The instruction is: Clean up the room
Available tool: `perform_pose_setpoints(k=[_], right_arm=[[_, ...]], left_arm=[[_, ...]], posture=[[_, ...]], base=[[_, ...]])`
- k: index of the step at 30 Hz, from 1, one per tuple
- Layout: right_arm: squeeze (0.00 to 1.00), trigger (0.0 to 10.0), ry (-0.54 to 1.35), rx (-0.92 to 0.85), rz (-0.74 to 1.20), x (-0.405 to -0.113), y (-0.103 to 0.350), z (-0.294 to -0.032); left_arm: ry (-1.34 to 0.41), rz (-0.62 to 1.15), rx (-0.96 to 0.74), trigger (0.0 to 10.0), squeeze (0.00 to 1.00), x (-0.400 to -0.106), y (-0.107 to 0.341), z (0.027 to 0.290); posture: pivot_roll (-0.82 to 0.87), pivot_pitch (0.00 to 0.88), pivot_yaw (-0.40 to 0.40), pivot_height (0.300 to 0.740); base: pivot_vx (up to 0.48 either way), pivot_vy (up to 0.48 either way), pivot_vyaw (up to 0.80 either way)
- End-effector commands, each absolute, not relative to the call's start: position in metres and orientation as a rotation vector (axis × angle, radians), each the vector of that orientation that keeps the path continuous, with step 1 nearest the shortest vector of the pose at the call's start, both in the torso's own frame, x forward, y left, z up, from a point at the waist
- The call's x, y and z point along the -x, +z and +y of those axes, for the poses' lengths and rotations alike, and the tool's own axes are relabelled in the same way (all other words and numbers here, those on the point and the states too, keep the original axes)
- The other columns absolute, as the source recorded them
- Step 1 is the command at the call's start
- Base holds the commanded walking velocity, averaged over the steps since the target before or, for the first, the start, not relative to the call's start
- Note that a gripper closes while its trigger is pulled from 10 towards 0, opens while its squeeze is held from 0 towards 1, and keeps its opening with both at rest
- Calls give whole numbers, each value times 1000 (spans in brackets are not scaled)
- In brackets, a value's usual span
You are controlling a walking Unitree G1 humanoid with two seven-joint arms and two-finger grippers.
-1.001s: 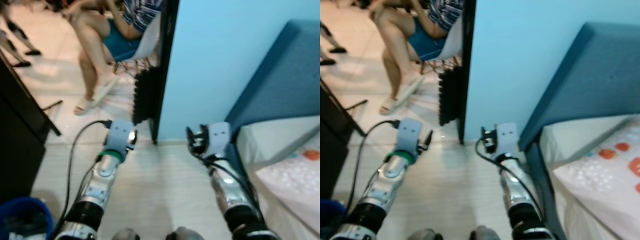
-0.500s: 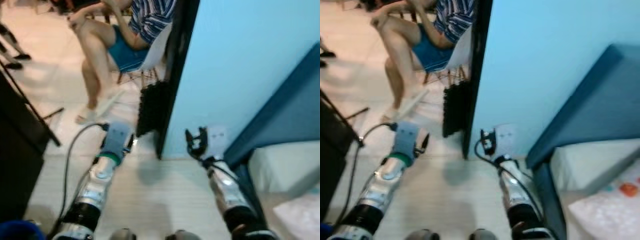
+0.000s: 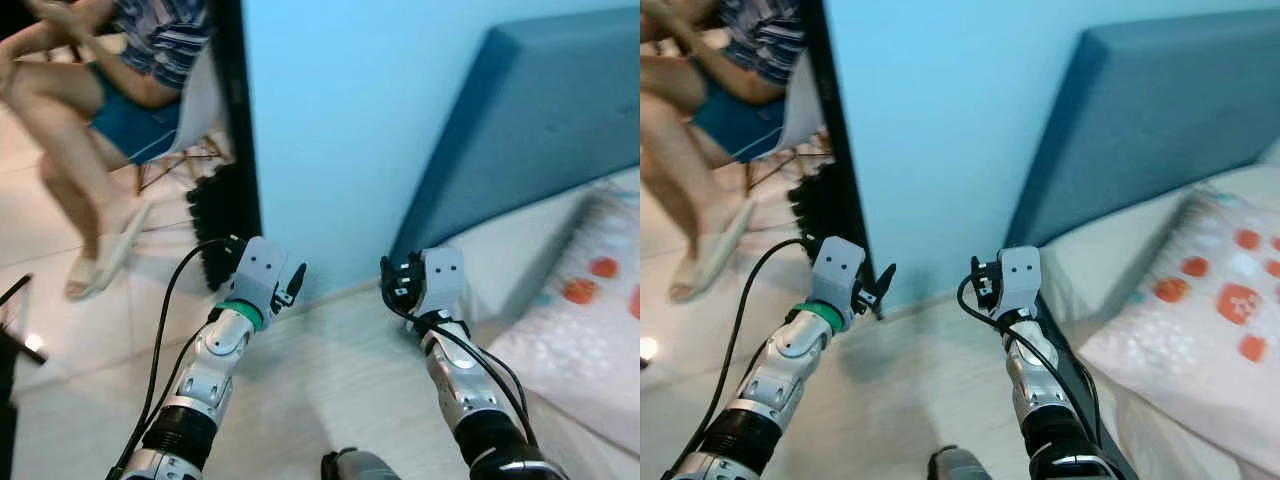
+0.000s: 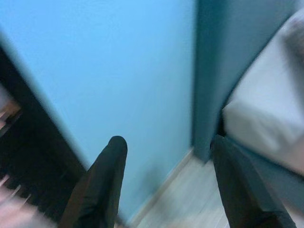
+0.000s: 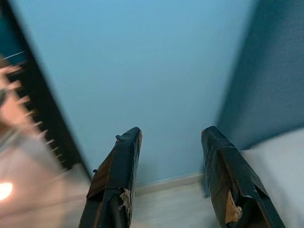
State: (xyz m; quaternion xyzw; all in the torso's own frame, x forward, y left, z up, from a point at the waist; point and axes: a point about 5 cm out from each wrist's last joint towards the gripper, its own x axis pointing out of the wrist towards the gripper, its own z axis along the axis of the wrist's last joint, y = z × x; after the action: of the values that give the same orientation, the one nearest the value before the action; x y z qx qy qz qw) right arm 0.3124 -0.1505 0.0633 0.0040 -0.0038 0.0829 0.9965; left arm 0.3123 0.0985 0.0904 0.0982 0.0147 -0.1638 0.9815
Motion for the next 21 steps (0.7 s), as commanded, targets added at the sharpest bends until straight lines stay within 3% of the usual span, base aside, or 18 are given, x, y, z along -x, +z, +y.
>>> perform_pose_setpoints(k=[1,21], right_arm=[[0,10000,162,-25,17,-308,57,-149],[0,10000,181,-45,0,-309,60,-147]], left_arm=[[-330,35,-192,10000,0,-312,90,100],[-285,26,-182,10000,0,-316,96,105]], posture=[[0,0,33,734],[1,0,36,734]], base=[[0,0,-731],[0,0,-730]])
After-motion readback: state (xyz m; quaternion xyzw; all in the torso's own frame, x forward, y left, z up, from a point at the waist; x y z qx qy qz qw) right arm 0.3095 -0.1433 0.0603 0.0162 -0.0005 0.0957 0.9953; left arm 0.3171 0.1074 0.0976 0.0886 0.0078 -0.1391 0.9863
